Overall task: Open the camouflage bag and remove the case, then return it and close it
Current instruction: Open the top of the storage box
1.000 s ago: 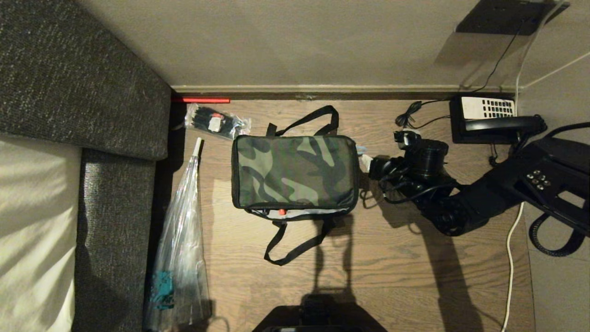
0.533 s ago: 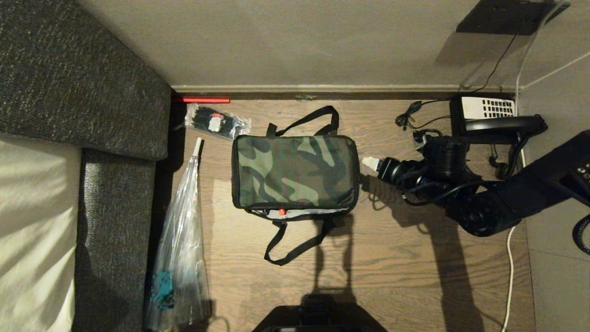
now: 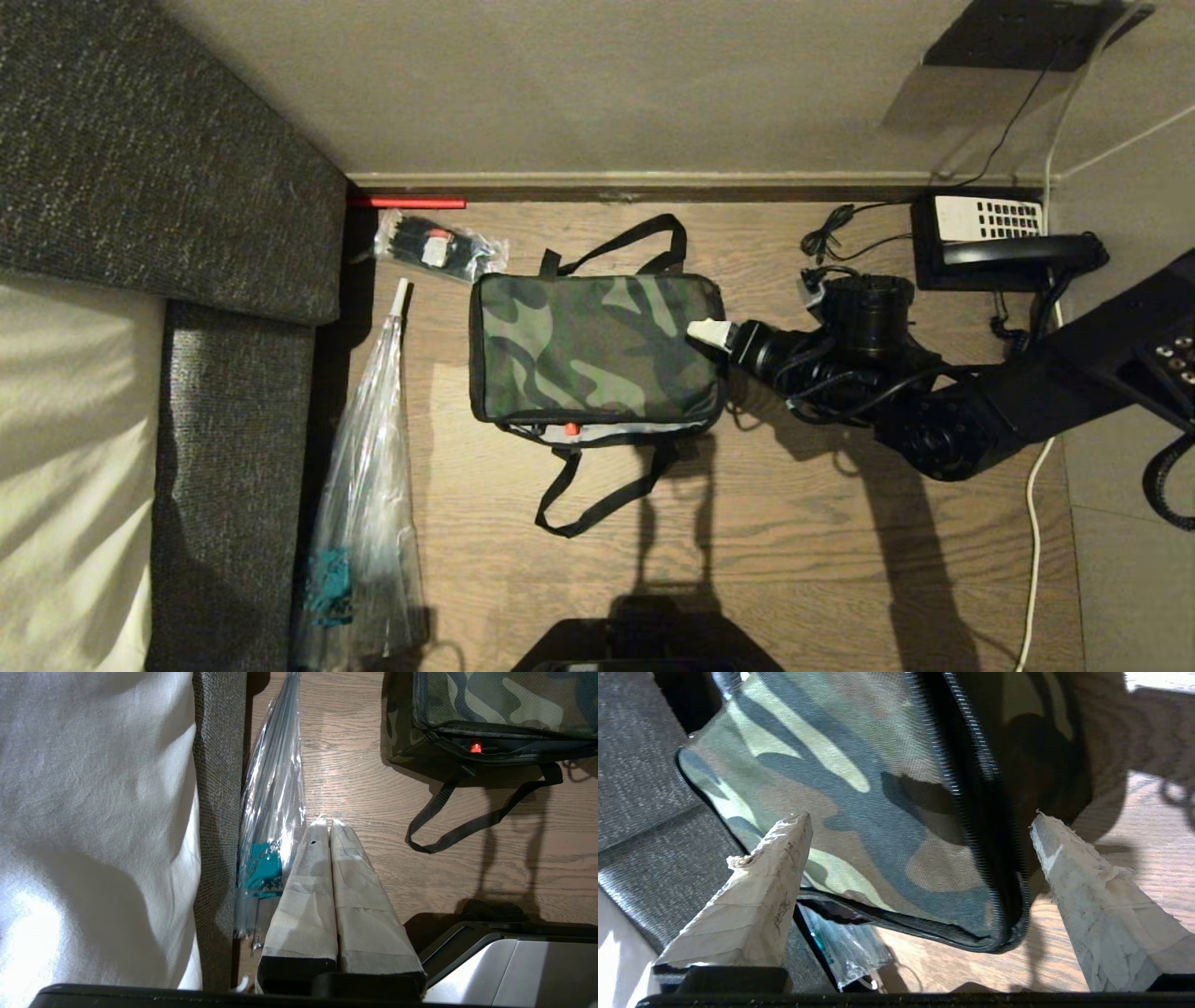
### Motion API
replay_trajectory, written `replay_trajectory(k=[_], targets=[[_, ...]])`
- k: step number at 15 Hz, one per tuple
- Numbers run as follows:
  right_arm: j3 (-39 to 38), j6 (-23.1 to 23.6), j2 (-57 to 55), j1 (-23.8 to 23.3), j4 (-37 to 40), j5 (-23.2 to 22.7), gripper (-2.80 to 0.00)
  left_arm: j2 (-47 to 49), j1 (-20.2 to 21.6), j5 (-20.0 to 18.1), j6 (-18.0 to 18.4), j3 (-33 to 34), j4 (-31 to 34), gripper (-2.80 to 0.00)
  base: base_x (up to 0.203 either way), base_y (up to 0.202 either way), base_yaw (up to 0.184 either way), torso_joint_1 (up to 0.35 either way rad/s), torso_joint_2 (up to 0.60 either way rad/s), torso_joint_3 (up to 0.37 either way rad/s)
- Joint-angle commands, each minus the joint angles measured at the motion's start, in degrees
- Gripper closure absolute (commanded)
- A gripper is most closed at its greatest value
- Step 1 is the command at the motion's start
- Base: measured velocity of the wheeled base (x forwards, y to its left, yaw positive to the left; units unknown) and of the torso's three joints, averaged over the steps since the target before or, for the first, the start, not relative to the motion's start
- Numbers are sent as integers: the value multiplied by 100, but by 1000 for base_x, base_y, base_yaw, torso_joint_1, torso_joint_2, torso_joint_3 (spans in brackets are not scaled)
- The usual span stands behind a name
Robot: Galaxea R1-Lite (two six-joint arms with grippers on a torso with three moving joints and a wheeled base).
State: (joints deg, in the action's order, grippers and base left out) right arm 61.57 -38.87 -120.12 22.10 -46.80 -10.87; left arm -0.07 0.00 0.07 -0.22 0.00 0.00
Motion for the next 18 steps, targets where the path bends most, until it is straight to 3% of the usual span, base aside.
replay_trajectory(k=[1, 4, 8, 11, 15, 18], targets=[[8, -24, 10, 18, -21, -28, -280, 7, 0, 1, -4, 0, 0, 0, 0, 0, 0, 0, 0, 0], [-165, -33, 342, 272, 479, -158, -280, 7, 0, 1, -4, 8, 0, 0, 0, 0, 0, 0, 0, 0], [-99, -25, 83, 438, 428, -159, -280, 7, 0, 1, -4, 0, 0, 0, 0, 0, 0, 0, 0, 0], [-110, 56, -29, 383, 355, -146, -280, 7, 0, 1, -4, 9, 0, 0, 0, 0, 0, 0, 0, 0], [-151, 515, 12, 66, 419, -189, -280, 7, 0, 1, -4, 5, 0, 0, 0, 0, 0, 0, 0, 0], [-84, 474, -44, 73, 375, -161, -280, 7, 0, 1, -4, 0, 0, 0, 0, 0, 0, 0, 0, 0]])
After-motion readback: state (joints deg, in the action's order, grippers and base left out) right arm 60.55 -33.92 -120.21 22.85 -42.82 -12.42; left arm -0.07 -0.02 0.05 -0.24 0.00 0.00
